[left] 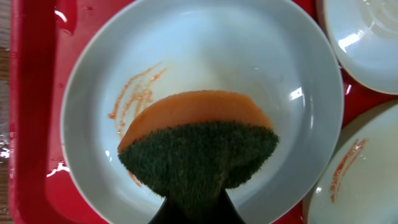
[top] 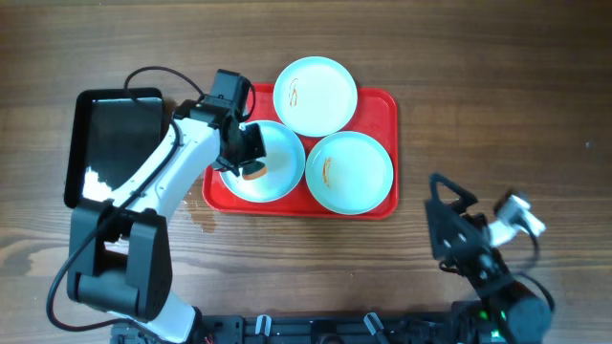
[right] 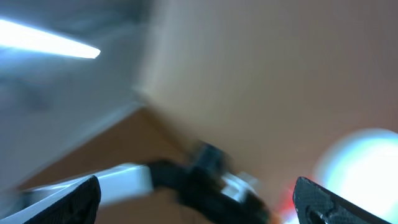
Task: Clean dirty plates on tray and stack at the side
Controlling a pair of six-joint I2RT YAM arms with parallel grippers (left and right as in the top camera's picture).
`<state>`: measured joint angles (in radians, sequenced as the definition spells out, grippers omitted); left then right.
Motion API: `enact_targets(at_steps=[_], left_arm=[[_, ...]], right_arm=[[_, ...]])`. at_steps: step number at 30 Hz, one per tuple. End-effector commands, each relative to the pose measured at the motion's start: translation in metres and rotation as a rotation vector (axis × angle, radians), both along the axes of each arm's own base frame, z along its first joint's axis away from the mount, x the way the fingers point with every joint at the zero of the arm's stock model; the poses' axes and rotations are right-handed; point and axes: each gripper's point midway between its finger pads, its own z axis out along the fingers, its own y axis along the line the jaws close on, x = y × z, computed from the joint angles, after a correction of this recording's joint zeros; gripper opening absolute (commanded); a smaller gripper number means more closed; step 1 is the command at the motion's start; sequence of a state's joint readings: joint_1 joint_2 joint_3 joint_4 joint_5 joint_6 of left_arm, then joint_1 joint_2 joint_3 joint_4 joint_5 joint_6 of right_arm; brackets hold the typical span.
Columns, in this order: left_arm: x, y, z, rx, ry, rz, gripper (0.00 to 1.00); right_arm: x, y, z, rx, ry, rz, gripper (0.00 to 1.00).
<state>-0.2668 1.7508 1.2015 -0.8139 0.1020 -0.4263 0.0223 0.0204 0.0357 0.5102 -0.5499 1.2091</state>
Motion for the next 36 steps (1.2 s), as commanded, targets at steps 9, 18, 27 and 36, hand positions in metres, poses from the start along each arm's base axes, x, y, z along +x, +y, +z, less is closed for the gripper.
enact_targets(at_steps=[9, 18, 27, 36], left_arm=[[0.001, 0.012, -0.002, 0.011, 0.012, 0.039, 0.04], [0.001, 0.012, -0.002, 0.011, 0.01, 0.04, 0.04], [0.001, 0.013, -0.002, 0.012, 0.01, 0.04, 0.04], [0.001, 0.013, -0.002, 0.012, 0.01, 0.04, 0.04]], right_arm=[[0.052, 0.008, 0.083, -0.621, 0.207, -0.082, 1.0], [0.136, 0.046, 0.017, -1.006, 0.671, 0.352, 1.0], [0.188, 0.139, -0.075, -1.003, 0.807, 0.558, 0.55], [0.198, 0.184, -0.168, -1.128, 0.912, 0.6, 0.43]])
